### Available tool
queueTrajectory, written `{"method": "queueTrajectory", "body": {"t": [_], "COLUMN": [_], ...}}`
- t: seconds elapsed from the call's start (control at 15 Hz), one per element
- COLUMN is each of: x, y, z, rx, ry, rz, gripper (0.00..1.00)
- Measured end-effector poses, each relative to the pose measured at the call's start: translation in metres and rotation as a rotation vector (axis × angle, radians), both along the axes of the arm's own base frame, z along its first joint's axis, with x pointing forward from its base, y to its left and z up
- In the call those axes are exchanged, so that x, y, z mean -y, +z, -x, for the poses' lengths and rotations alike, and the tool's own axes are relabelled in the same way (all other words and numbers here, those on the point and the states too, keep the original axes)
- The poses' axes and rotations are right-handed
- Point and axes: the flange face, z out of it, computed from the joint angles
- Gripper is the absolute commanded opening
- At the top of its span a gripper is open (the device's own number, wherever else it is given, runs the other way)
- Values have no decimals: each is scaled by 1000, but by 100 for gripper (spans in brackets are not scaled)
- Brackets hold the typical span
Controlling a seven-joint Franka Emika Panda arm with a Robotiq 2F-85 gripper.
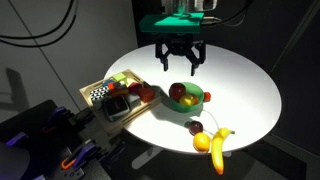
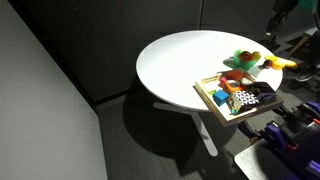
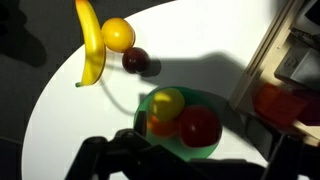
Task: Put the toy plum in the bowl
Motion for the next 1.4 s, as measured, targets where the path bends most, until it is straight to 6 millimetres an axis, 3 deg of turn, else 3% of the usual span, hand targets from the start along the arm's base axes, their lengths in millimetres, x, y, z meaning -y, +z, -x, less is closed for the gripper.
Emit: {"method": "queueTrajectory", "body": {"t": [0.6, 0.93, 1.4], "x": [43, 70, 79], "y": [-50, -79, -110], "z": [18, 25, 12], "rx": [-96, -93, -48], "ry": [16, 136, 313], "rz": [46, 38, 25], "gripper": [100, 100, 100]}}
